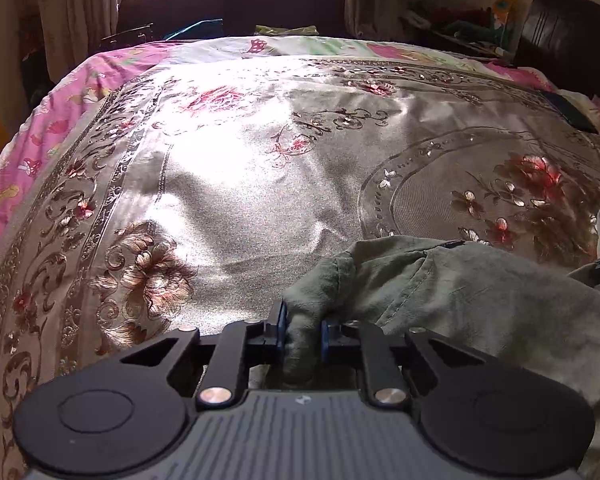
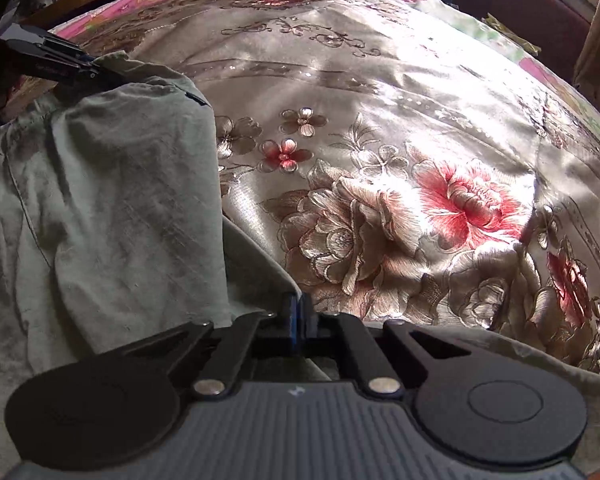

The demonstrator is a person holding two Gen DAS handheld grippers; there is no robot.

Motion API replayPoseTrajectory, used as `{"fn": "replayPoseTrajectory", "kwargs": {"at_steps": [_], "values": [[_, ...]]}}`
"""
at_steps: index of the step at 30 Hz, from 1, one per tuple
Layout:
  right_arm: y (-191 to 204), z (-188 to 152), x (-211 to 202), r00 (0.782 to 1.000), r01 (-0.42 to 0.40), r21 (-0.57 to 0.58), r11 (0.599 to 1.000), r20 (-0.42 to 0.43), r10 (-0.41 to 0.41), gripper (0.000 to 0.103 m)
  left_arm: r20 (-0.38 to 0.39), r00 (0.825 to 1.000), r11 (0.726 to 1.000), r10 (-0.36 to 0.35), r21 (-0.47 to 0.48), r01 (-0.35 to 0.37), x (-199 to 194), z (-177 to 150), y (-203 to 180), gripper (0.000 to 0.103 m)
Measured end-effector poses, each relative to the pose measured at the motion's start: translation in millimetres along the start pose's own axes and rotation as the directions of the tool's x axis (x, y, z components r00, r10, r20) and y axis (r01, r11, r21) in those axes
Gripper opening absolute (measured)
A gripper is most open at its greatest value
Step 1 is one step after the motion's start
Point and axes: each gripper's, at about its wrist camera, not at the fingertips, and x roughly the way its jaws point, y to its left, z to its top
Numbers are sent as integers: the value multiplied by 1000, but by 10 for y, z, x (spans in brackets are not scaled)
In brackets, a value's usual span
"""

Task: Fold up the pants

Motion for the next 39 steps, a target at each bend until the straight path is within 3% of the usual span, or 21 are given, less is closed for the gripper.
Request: {"fn": "replayPoseTrajectory", "kwargs": {"at_steps": [4, 8, 11, 14, 18, 20, 22, 26, 29, 33, 35, 39], "values": [[-129, 57, -456, 986, 100, 99, 990, 126, -113, 1, 94, 996, 1000, -11, -4, 11, -339, 106, -41, 26], [-231, 38, -1224, 930, 165, 226, 960, 288, -228, 1, 206, 978, 999, -43, 8, 43, -879, 112, -97, 26], [-58, -192, -1742, 887, 194, 258, 947, 367, -281, 1, 296, 952, 997, -74, 43, 64, -1391, -114, -194, 26], [282, -592, -1991, 865, 242, 246, 939, 384, -323, 1, 298, 950, 994, -93, 77, 73, -1687, -481, -318, 27], [783, -1211, -1774, 941, 175, 232, 957, 247, -232, 1, 229, 967, 992, -110, 79, 94, -1812, -1096, -453, 27], [1100, -1563, -1580, 978, 131, 214, 968, 134, -162, 1, 192, 978, 996, -83, 59, 73, -1838, -1389, -461, 28], [1323, -1756, -1460, 990, 106, 196, 975, 73, -122, 2, 157, 986, 998, -47, 55, 39, -1865, -1617, -453, 29], [1713, -1867, -1389, 990, 139, 55, 989, 23, -140, 5, 150, 989, 997, -17, 73, 6, -2012, -1860, -432, 38], [1913, -1786, -1478, 987, 156, -69, 985, 59, -152, 10, 172, 985, 985, 29, 163, -57, -2092, -1922, -534, 44], [2194, -1589, -1545, 978, 171, -173, 970, 146, -147, 29, 208, 977, 953, 55, 282, -114, -2064, -1962, -653, 45], [2357, -1441, -1498, 969, 154, -206, 966, 221, -107, 39, 229, 972, 949, 52, 291, -119, -2066, -1942, -657, 45], [2728, -985, -1159, 942, 47, -230, 972, 335, 34, 42, 249, 967, 940, 48, 316, -128, -2083, -1869, -617, 46]]}}
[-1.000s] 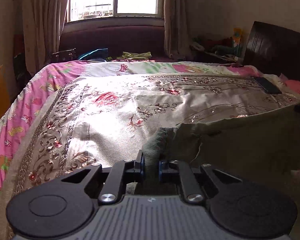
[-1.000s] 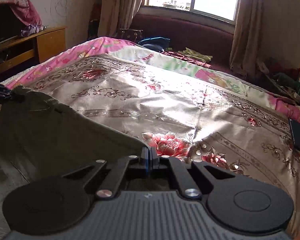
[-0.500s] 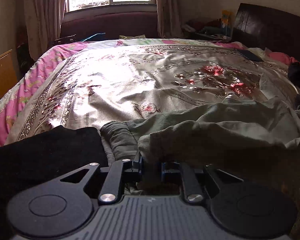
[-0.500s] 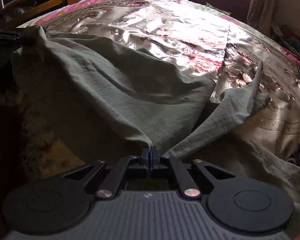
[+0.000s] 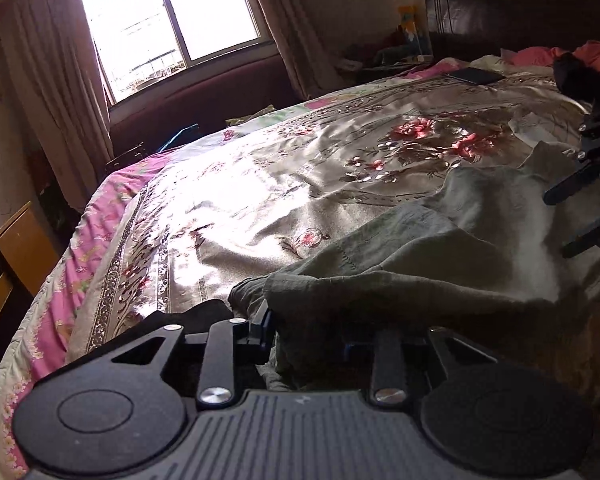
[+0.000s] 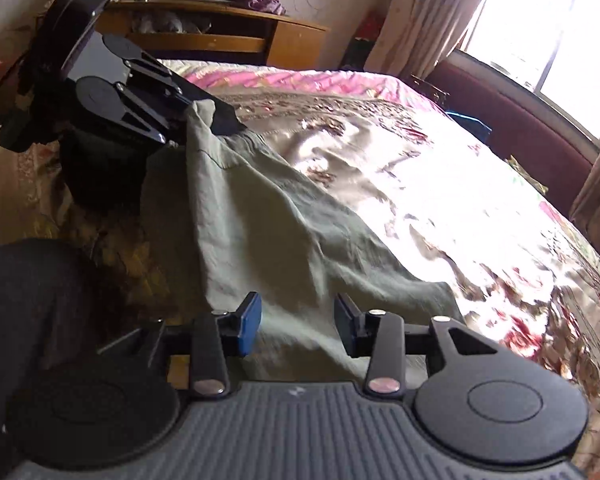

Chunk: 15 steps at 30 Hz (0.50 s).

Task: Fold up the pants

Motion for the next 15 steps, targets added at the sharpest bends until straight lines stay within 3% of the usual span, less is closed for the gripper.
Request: {"fn": "replayPoseTrajectory", "kwargs": {"at_steps": [3, 6, 8, 11, 13, 15], "values": [[165, 263, 422, 996, -72, 39, 997, 45, 71, 40, -3, 1000, 1000, -11, 26, 11, -3, 15, 11, 46], [199, 485, 654, 997, -69, 74, 995, 23, 68, 1, 28, 1000, 999, 4, 45, -5, -7, 80, 24, 41], [117, 611, 553, 997, -45, 91, 995, 59, 40, 0, 77, 997, 999, 15, 39, -18, -65, 163, 73, 39], [100, 692, 241, 991, 2, 25, 1000, 132, -6, 0, 150, 988, 999, 30, 25, -34, -226, 200, 134, 40], [184, 641, 188, 993, 0, -19, 1000, 115, 2, 2, 95, 995, 998, 43, 45, -48, -196, 47, 118, 42], [370, 484, 344, 999, -16, -58, 998, 40, 19, 3, -6, 998, 996, 56, 72, -56, -109, -147, 78, 45]]}}
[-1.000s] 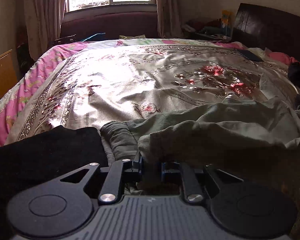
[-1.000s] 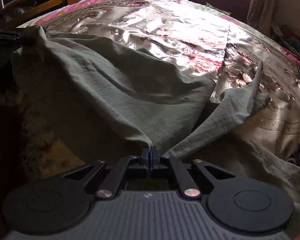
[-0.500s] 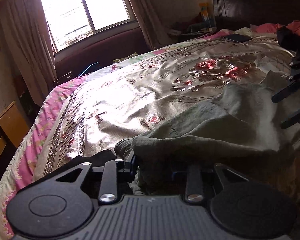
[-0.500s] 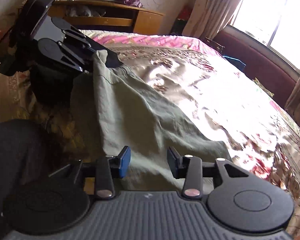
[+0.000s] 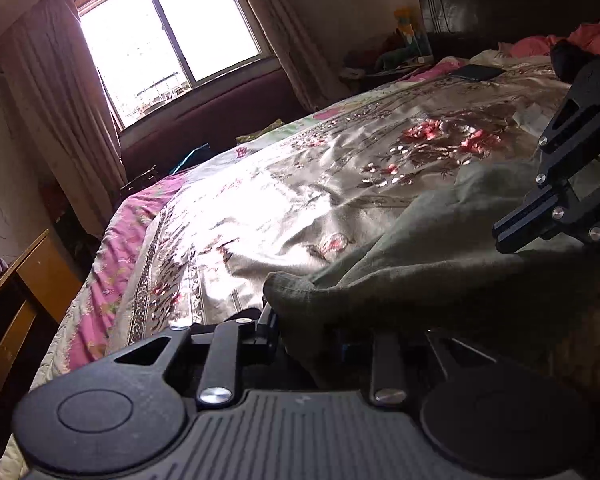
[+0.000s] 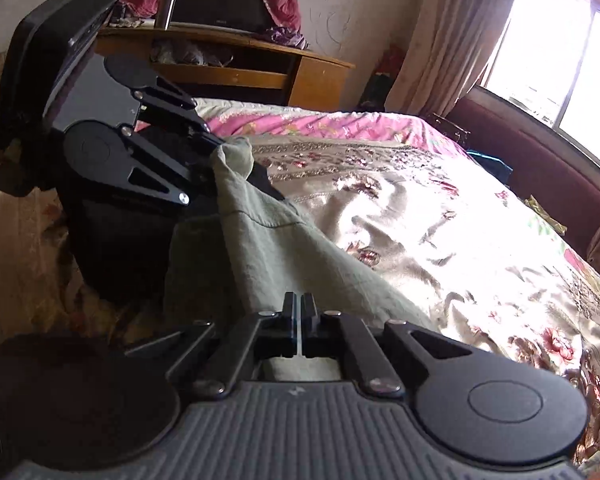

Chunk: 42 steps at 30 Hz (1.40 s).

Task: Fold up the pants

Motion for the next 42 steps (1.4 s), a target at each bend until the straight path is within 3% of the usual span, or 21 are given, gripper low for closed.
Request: {"fn": "replayPoseTrajectory", "kwargs": {"at_steps": [3, 5, 8, 11, 15, 17, 19, 20, 22, 24, 26, 29, 32, 34, 38, 40, 41, 42], "values": [[227, -287, 320, 987, -74, 12, 997, -143, 75, 3, -75, 997, 1000, 11, -9, -12, -134, -227, -70, 45], [287, -363, 307, 986, -73, 2, 997, -150, 73, 6, -80, 996, 999, 31, -33, -33, -298, -247, -33, 52], [256, -401, 197, 988, -62, 4, 998, -143, 62, 12, -80, 993, 994, 86, -62, -91, -501, -238, 54, 53], [161, -431, 116, 986, -45, 71, 997, -155, 55, 14, 1, 998, 988, 61, -139, -61, -635, -101, 74, 53], [-37, -521, -27, 986, 22, 176, 984, -169, 8, 15, 124, 992, 988, -24, -149, 42, -562, 106, -165, 56], [-178, -608, -127, 982, 77, 214, 974, -186, -37, 17, 57, 998, 991, -38, -126, 45, -304, 96, -287, 56], [-384, -756, -263, 970, 163, 256, 953, -219, -108, 23, -97, 993, 992, -71, -108, 61, 7, -1, -339, 56], [-549, -876, -358, 955, 228, 294, 928, -252, -155, 23, -161, 985, 994, -58, -97, 43, 121, -62, -356, 56], [-845, -1088, -533, 922, 341, 369, 865, -313, -230, 24, -162, 986, 997, -39, -75, 27, 87, -80, -418, 56], [-1165, -1309, -741, 881, 449, 445, 775, -367, -299, 24, -142, 990, 996, -25, -84, 13, 14, 23, -454, 56], [-1422, -1463, -907, 854, 512, 515, 687, -387, -347, 24, -119, 992, 995, -31, -102, 19, -18, 132, -495, 56], [-1904, -1712, -1107, 829, 557, 647, 522, -389, -402, 27, -82, 994, 994, -67, -91, 60, 2, 320, -672, 56], [-2374, -1893, -1041, 830, 540, 729, 420, -382, -405, 33, -41, 986, 984, -164, -77, 161, 88, 534, -993, 56], [-2643, -2032, -929, 838, 519, 775, 361, -376, -397, 37, -24, 967, 964, -253, -92, 250, 192, 658, -1234, 56], [-3072, -2414, -704, 862, 449, 874, 185, -370, -346, 40, -34, 938, 935, -345, -102, 340, 400, 816, -1646, 56], [-3150, -2552, -676, 871, 403, 906, 132, -335, -360, 39, -36, 924, 921, -381, -100, 376, 478, 888, -1814, 56], [-3168, -2587, -689, 874, 378, 919, 114, -313, -372, 37, -37, 919, 916, -393, -97, 388, 505, 917, -1864, 56], [-3208, -2617, -705, 878, 356, 929, 98, -297, -376, 15, -40, 913, 911, -406, -90, 402, 532, 954, -1919, 56]]}}
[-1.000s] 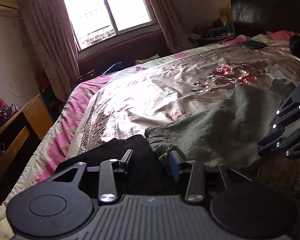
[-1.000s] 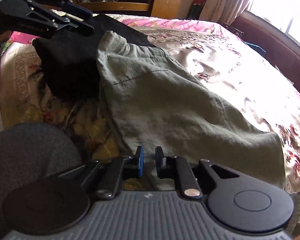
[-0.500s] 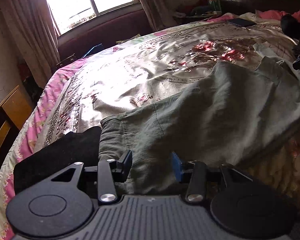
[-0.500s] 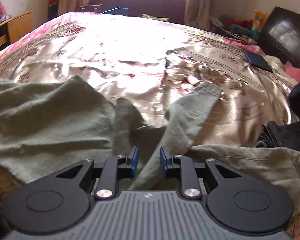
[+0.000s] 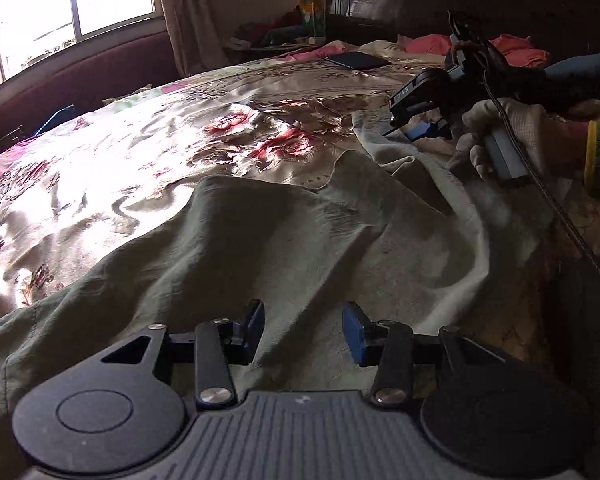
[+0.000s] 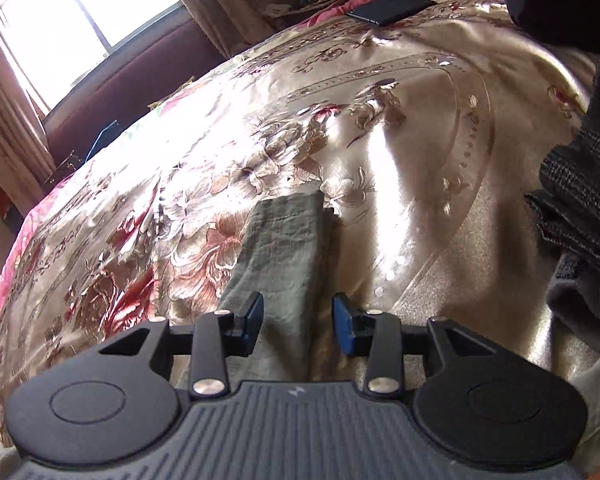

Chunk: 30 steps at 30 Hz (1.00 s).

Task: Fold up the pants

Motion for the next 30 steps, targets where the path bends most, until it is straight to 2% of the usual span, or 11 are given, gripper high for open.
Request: {"fn": "replayPoseTrajectory", "kwargs": {"at_steps": [1, 4, 8, 11, 15, 16, 18, 20, 23, 27, 30], "values": [[-48, 58, 19, 999, -30, 30, 999, -10, 30, 4, -2, 1000, 1000, -6, 9, 6, 30, 24, -29, 56], [-153, 192, -121, 991, -137, 102, 985, 13, 136, 4, 6, 1000, 999, -4, 36, 3, 87, 136, -99, 56], [-294, 379, -713, 962, -250, 127, 960, 142, 231, 4, 40, 999, 999, -27, 46, 25, 82, 284, -197, 56], [-504, 417, -1405, 937, -265, 113, 958, 264, 228, 4, 59, 997, 996, -53, 75, 48, 100, 324, -332, 57], [-883, 122, -2110, 928, -155, 105, 982, 358, 108, 4, 36, 993, 990, -111, 96, 107, 234, 274, -537, 57], [-975, 22, -2157, 932, -121, 117, 986, 355, 73, 5, 18, 993, 988, -117, 105, 114, 293, 252, -591, 57], [-1256, -216, -2089, 961, -27, 169, 985, 277, -21, 6, -25, 993, 984, -117, 135, 119, 402, 191, -695, 57], [-1502, -402, -1977, 977, 4, 244, 970, 205, -56, 9, -49, 993, 980, -104, 167, 111, 454, 140, -768, 57], [-1696, -540, -1925, 979, -37, 312, 949, 203, -29, 10, -59, 993, 976, -100, 187, 110, 452, 144, -794, 58], [-1783, -470, -1883, 971, -100, 322, 942, 238, 22, 21, -74, 993, 977, -95, 186, 107, 467, 168, -808, 59], [-1774, -416, -1886, 963, -136, 331, 934, 267, 45, 23, -72, 993, 976, -94, 189, 106, 470, 180, -840, 59]]}}
